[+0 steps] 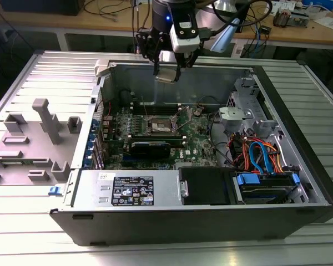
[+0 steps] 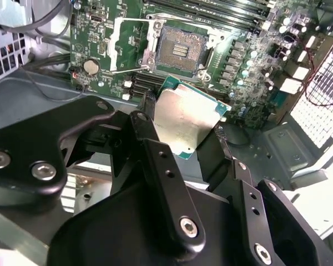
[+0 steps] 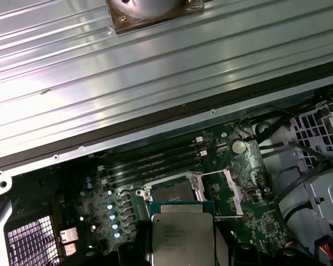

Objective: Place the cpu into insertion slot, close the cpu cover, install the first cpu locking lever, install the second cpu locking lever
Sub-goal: 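Place the cpu into insertion slot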

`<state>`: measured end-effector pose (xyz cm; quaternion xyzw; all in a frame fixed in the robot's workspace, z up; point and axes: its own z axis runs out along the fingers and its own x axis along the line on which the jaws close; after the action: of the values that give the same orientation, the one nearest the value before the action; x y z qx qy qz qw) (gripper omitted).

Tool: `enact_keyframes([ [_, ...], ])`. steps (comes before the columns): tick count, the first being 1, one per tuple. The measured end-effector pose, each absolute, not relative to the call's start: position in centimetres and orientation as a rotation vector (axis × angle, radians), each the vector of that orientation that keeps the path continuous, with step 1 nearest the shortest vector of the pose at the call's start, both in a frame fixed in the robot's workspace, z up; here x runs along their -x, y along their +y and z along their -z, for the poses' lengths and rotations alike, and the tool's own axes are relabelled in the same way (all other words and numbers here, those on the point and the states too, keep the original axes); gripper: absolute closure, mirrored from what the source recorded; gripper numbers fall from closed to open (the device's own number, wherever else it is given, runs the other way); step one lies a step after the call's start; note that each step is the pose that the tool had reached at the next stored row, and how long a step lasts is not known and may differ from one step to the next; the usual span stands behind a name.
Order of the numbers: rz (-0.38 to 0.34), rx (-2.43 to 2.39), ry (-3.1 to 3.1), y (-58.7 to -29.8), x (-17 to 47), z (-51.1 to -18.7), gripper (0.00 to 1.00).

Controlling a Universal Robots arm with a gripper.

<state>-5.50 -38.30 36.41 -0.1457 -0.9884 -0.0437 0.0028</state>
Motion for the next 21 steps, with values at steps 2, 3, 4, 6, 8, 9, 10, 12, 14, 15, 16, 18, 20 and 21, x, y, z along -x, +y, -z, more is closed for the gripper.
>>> enact_keyframes([
  [2, 0.136, 0.493, -3.095, -38.31, 5.50, -36.39, 0.45],
  [3, 0.136, 0.507, -3.093, -38.31, 5.50, -36.39, 0.45],
  [4, 0.136, 0.520, -3.091, -38.30, 5.50, -36.38, 0.45],
  [6, 0.137, 0.552, -3.087, -38.30, 5.50, -36.36, 0.45],
  [8, 0.137, 0.556, -3.086, -38.30, 5.50, -36.36, 0.45],
  [9, 0.137, 0.557, -3.086, -38.30, 5.50, -36.36, 0.45],
  [10, 0.137, 0.559, -3.086, -38.30, 5.50, -36.36, 0.45],
  [12, 0.137, 0.562, -3.085, -38.31, 5.50, -36.36, 0.45],
  [14, 0.137, 0.564, -3.085, -38.31, 5.50, -36.36, 0.45],
  [15, 0.137, 0.566, -3.085, -38.30, 5.50, -36.36, 0.45],
  [16, 0.137, 0.567, -3.084, -38.30, 5.50, -36.36, 0.45],
  [18, 0.137, 0.571, -3.084, -38.30, 5.50, -36.36, 0.45],
  [20, 0.137, 0.574, -3.083, -38.30, 5.50, -36.36, 0.45],
  [21, 0.137, 0.577, -3.083, -38.30, 5.50, -36.36, 0.45],
])
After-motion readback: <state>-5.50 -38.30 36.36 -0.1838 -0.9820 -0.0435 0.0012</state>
